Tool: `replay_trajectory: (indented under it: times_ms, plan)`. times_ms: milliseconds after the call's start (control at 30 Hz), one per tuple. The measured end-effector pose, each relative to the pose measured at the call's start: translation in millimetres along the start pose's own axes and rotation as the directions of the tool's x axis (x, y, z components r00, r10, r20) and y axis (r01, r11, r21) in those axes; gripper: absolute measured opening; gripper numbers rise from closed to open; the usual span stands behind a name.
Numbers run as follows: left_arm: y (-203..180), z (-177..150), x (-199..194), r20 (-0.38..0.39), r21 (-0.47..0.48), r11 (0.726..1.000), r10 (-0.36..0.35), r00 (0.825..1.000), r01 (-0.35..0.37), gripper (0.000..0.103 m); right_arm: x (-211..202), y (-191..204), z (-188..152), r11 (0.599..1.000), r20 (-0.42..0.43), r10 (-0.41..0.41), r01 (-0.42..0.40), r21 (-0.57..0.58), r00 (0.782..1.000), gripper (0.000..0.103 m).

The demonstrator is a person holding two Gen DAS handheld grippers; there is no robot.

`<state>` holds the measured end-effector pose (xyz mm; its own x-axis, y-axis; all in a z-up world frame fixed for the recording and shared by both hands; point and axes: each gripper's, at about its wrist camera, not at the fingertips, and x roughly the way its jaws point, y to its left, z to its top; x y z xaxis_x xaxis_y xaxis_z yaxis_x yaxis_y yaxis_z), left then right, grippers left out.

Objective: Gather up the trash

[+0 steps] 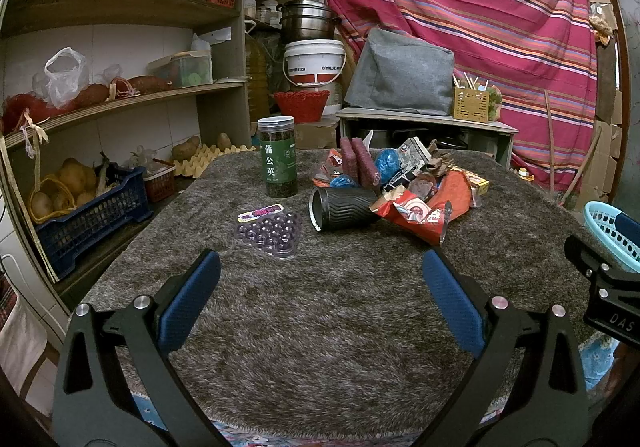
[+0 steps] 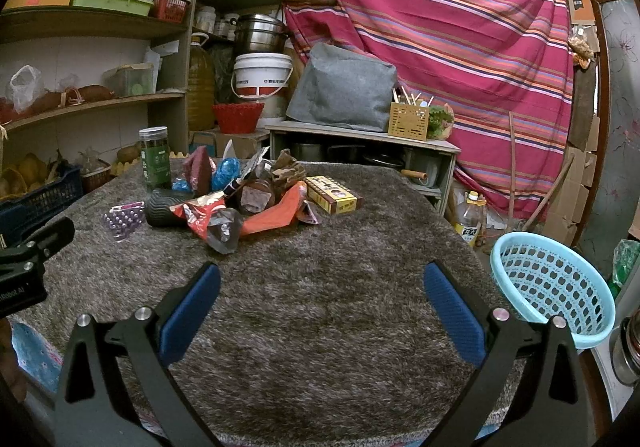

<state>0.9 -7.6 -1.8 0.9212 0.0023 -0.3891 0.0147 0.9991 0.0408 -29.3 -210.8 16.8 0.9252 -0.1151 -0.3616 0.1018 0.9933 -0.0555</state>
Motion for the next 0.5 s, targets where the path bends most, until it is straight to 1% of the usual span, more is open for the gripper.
replay_trajectory:
  times_ms: [500]
  plan:
    - [0.8, 0.1, -0.2, 0.001, 0.000, 1.000, 0.000, 1.000, 0.000, 0.098, 0.5, 1.0, -0.2, 1.000, -0.003, -0.001, 0.001, 0.000, 1.000, 0.099]
